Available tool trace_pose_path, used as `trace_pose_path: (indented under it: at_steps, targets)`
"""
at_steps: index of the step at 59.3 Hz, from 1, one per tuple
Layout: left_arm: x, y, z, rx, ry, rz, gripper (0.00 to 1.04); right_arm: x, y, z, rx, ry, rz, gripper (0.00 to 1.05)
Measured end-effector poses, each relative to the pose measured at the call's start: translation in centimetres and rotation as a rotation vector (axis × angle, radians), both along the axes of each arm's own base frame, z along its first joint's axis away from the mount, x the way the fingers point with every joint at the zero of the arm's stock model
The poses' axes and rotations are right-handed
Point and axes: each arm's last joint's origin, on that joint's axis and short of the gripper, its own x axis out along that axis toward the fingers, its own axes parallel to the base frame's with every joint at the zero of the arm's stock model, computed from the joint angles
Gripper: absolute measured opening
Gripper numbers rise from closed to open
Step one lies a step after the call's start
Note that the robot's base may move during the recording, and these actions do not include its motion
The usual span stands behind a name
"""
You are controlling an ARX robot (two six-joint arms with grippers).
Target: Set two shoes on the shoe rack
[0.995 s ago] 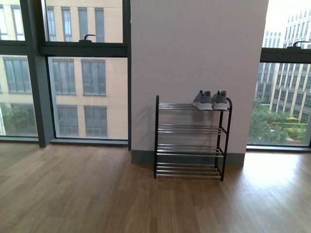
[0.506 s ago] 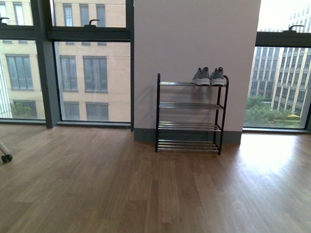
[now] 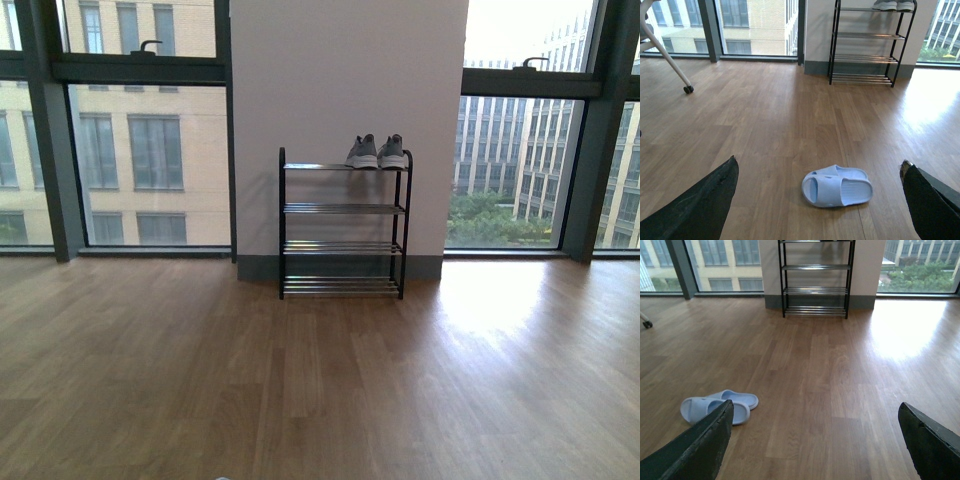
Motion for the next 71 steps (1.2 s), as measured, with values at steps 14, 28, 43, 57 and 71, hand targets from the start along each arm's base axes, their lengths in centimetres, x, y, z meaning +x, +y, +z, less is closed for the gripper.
trace_pose_path:
  at_steps: [14,28,43,57,71]
  targets:
    - [0.00,0.01,0.00,0.000,0.000,0.001,0.95,0.00,0.01,0.00,0.000,0.000,0.003,0.95]
    - [0.00,0.01,0.00,0.000,0.000,0.005,0.95,0.00,0.03,0.00,-0.001,0.000,0.009,0.95]
    - [0.00,0.01,0.00,0.000,0.000,0.003,0.95,0.00,0.01,0.00,0.000,0.000,0.005,0.95]
    - [0.00,0.01,0.00,0.000,0.000,0.004,0.95,0.00,0.02,0.00,0.000,0.000,0.008,0.95]
    - [0.00,0.01,0.00,0.000,0.000,0.002,0.95,0.00,0.01,0.00,0.000,0.000,0.004,0.95]
